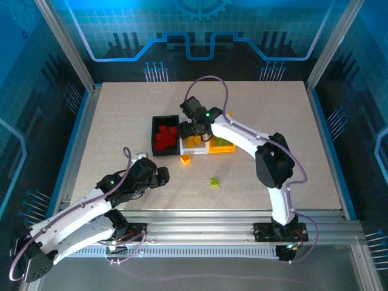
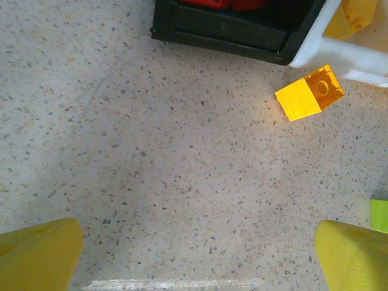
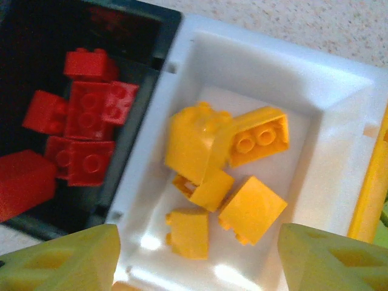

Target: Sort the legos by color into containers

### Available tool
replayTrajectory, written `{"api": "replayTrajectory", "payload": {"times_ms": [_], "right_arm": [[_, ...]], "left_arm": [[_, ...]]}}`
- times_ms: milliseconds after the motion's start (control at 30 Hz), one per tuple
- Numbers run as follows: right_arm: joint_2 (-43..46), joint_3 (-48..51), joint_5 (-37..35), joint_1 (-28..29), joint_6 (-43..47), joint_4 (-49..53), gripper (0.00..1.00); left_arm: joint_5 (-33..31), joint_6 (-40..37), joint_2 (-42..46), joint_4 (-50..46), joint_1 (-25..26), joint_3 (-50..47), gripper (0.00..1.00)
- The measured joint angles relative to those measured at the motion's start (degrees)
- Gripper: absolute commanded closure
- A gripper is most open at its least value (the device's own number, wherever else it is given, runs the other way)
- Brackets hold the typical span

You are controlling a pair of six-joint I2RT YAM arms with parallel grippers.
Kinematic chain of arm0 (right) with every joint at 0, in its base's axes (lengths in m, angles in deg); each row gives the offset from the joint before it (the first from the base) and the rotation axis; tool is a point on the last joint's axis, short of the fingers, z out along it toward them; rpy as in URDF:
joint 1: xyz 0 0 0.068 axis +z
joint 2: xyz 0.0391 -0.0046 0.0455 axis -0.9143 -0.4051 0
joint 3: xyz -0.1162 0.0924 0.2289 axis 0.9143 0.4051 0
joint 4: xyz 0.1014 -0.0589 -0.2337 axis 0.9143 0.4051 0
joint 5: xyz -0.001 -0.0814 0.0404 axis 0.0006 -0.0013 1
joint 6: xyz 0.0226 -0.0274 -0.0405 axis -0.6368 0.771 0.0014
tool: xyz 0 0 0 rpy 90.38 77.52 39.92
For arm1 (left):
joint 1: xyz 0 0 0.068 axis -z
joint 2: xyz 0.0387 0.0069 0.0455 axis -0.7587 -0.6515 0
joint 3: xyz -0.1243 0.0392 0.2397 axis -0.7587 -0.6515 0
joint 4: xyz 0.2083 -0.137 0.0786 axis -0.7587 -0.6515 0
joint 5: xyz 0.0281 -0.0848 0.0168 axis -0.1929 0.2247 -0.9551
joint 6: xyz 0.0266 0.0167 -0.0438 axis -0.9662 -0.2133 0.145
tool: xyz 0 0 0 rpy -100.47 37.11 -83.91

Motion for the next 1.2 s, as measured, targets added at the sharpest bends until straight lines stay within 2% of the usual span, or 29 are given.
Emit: {"api": "replayTrajectory", "payload": {"times_ms": [267,433,667,833,1100,1200], "right_arm": [[15.34,18.99,-0.20,9.92,-1.86,-3.61,0.26],[13.22,25.92,-0.70,13.11,-5.55,-5.27,0.25],[3.39,22.95,-2.89,12.79,-7.69,-7.17,0.25],[0.17,18.97,-4.72,12.37,-8.72,-7.30,0.29],[-3.19,14.82,-6.25,11.61,-8.81,-7.45,0.45],[-3.82,14.34,-6.29,11.61,-8.81,-7.04,0.57]], "left_arm": [[-3.91,-0.04,2.78,-2.99,-0.33,1.03,0.01],[-4.90,-0.07,2.84,-3.08,-0.55,1.42,0.01],[-4.90,-0.07,2.84,-3.48,-0.70,1.42,0.01],[-4.92,-0.07,3.63,-4.35,-0.72,1.42,0.01],[-5.09,-0.07,4.37,-4.35,-0.76,1.42,0.01],[-5.09,-0.07,4.39,-4.37,-0.76,1.42,0.01]]}}
